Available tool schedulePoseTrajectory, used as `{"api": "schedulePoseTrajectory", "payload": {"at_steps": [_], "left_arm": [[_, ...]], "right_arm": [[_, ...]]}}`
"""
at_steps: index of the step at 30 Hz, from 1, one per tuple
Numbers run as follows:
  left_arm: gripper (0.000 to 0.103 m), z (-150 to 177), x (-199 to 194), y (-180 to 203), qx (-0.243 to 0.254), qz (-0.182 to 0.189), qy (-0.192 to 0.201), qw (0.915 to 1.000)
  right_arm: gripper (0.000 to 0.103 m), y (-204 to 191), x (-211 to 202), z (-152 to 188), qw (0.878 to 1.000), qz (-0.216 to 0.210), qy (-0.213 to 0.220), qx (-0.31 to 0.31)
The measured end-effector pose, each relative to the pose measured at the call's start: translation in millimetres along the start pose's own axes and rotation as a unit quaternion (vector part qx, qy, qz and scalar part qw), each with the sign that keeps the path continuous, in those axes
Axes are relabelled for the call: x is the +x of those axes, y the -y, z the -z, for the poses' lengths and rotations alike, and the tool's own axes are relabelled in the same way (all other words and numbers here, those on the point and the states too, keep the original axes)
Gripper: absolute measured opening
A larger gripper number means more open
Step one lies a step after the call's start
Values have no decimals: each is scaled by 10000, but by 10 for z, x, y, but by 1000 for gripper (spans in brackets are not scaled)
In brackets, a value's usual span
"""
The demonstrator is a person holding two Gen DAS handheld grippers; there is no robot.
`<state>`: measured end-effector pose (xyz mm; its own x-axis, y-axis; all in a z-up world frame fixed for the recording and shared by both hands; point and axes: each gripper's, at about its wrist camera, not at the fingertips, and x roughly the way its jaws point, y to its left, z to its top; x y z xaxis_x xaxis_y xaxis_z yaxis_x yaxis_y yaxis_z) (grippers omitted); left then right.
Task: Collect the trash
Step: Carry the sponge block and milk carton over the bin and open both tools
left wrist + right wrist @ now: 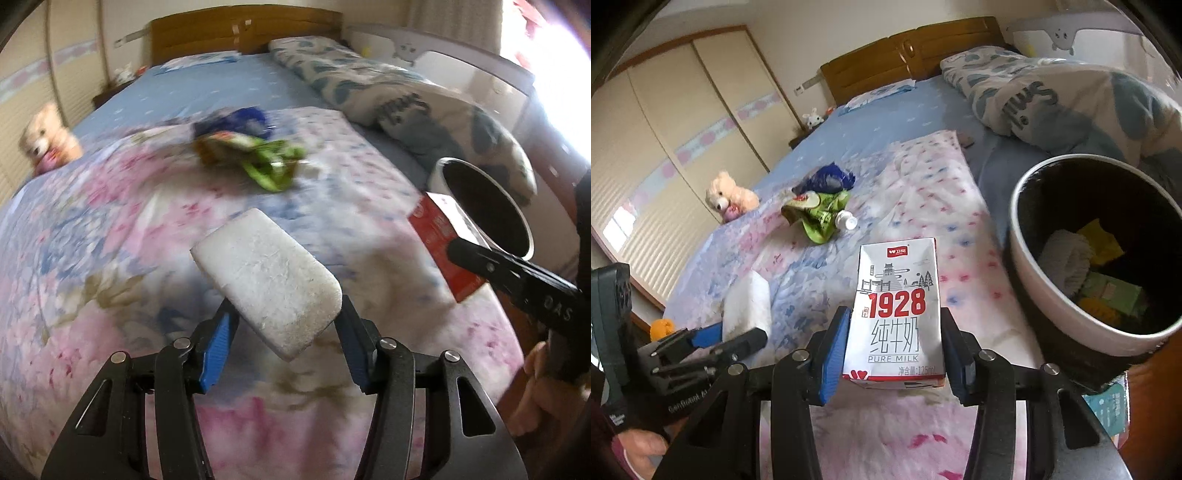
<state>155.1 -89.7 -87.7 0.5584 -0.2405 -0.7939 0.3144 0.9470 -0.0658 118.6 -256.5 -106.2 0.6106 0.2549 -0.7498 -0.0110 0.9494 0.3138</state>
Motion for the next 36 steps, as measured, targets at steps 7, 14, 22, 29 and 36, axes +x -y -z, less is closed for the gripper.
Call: {"api": "schedulePoseTrajectory", "payload": {"at_steps": [7, 14, 22, 29, 36], "left_arm": [[53, -67, -28, 333, 379, 314, 37, 9988], [53, -162, -24, 588, 650, 496, 42, 9966], [53, -269, 1, 877, 931, 621, 55, 9937], [53, -403, 51, 1133, 1119, 772, 56, 9907], [53, -531, 119, 1363, 1265, 900, 42, 9879]], "right_arm": [[47, 200, -266, -24, 9995, 98, 224, 182], [47, 465, -447, -49, 9982, 279, 362, 392], [47, 719, -608, -80, 9961, 442, 511, 564], [47, 933, -723, -119, 9938, 540, 628, 740], [47, 1141, -785, -161, 9917, 606, 692, 900]]}}
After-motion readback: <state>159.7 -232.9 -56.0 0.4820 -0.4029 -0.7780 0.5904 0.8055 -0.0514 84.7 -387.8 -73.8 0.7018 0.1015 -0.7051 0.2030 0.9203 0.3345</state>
